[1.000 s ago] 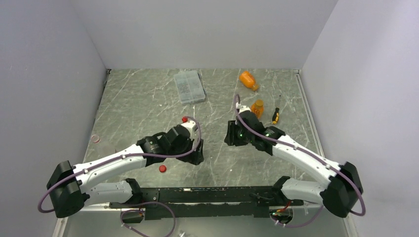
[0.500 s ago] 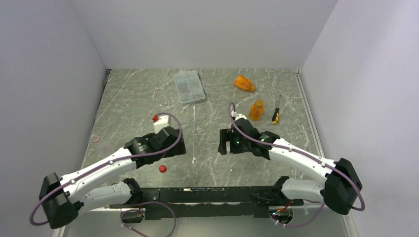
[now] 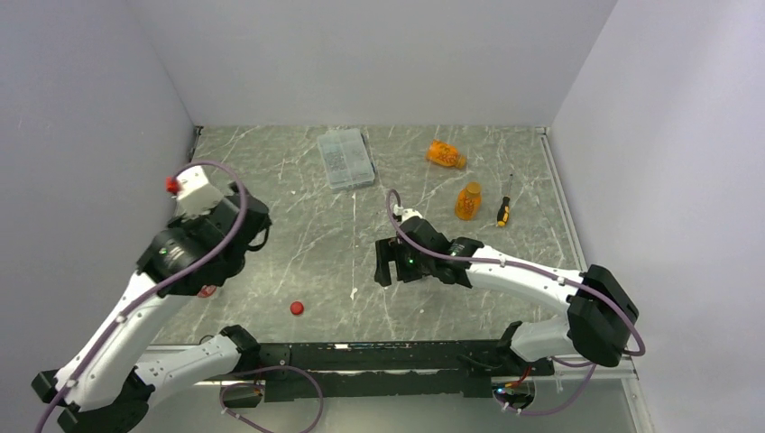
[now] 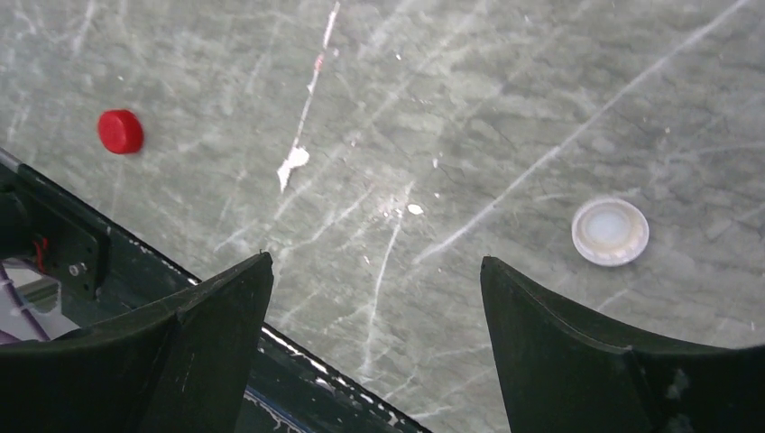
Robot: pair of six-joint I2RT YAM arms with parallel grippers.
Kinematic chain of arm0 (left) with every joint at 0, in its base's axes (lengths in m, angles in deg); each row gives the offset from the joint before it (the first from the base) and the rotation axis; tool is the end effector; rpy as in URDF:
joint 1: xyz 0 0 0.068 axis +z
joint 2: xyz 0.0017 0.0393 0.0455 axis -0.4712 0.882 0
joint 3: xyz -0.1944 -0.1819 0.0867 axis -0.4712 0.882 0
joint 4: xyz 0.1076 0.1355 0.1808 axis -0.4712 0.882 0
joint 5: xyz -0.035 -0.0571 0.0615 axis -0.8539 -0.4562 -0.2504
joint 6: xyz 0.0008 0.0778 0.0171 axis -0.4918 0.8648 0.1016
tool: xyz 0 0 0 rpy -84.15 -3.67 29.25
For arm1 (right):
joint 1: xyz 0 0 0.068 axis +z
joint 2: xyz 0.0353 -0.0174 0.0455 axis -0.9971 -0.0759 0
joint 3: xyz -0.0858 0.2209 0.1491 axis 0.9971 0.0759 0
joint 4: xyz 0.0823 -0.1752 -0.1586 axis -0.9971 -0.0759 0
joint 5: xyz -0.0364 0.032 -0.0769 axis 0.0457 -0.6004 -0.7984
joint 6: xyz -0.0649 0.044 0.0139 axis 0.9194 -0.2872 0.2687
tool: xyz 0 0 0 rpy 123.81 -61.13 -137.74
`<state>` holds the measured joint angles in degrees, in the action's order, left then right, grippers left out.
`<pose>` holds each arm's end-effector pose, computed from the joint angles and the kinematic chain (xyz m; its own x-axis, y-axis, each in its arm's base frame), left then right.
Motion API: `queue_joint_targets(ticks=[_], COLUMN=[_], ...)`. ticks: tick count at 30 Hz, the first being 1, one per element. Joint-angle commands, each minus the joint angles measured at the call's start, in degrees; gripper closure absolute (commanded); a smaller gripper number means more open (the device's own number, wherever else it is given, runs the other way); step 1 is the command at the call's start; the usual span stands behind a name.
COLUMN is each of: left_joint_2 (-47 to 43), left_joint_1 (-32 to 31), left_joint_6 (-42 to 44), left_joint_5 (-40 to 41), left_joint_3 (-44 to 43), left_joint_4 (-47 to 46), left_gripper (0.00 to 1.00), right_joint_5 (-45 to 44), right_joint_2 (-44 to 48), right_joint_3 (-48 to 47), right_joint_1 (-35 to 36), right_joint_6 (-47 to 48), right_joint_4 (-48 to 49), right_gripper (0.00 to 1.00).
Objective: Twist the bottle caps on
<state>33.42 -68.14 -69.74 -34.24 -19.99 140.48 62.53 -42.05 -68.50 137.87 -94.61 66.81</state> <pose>0.1306 -0.0413 0.3767 -0.3312 -0.4442 -0.8325 -0.4792 0.8392 -0.2572 0.1702 0.2177 0.2060 -0.8385 -0.1230 -0.5309 -0.3596 0.8569 0.3694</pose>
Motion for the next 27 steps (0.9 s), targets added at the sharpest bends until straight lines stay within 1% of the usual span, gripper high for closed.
queue_joint_targets(ticks=[1, 3, 7, 12, 14, 16, 18, 20, 22, 24, 27], left_joint_2=[-0.1, -1.3, -2.1, 2.0, 4.5, 5.8, 5.3, 3.6, 1.5, 0.3, 0.4], left_joint_1=[0.3, 1.1, 4.2, 7.2, 9.6, 11.6, 14.0, 17.7, 23.8, 31.5, 41.5], left_joint_6=[-13.7, -13.2, -11.2, -7.3, -9.0, -8.0, -3.1, 5.8, 15.4, 21.3, 25.0], left_joint_5=[14.3, 15.2, 18.0, 21.7, 21.8, 21.1, 19.9, 17.4, 12.4, 7.3, -0.7], left_joint_3=[-7.0, -6.8, -6.4, -7.0, -7.0, -6.5, -4.6, -1.8, 1.6, 4.0, 5.2], left_joint_4=[25.5, 26.1, 26.2, 24.7, 25.7, 24.6, 19.2, 10.5, 0.0, -7.3, -10.8], left_gripper=[0.02, 0.04, 0.05, 0.01, 0.01, 0.01, 0.01, 0.01, 0.0, 0.01, 0.01], right_joint_5=[2.1, 3.1, 4.2, 5.4, 5.5, 5.7, 5.9, 6.0, 6.2, 6.3, 6.0], right_joint_2=[-0.7, -1.0, -2.0, -1.8, -1.7, -1.4, -1.0, -0.7, -0.2, 0.4, 1.5], right_joint_3=[-3.4, -3.5, -4.1, -3.5, -3.4, -3.1, -2.8, -2.4, -1.9, -1.4, -0.8], right_joint_1=[0.3, 0.3, 0.3, 0.3, 0.3, 0.3, 0.3, 0.3, 0.3, 0.3, 0.3], right_joint_6=[1.8, 2.3, 3.3, 4.0, 4.3, 4.4, 4.6, 4.7, 4.8, 4.9, 5.3], right_joint_4=[4.2, 4.8, 5.0, 6.0, 5.9, 5.9, 6.0, 6.1, 6.2, 6.3, 6.2], right_gripper=[0.12, 0.13, 0.13, 0.13, 0.13, 0.13, 0.13, 0.13, 0.13, 0.13, 0.13])
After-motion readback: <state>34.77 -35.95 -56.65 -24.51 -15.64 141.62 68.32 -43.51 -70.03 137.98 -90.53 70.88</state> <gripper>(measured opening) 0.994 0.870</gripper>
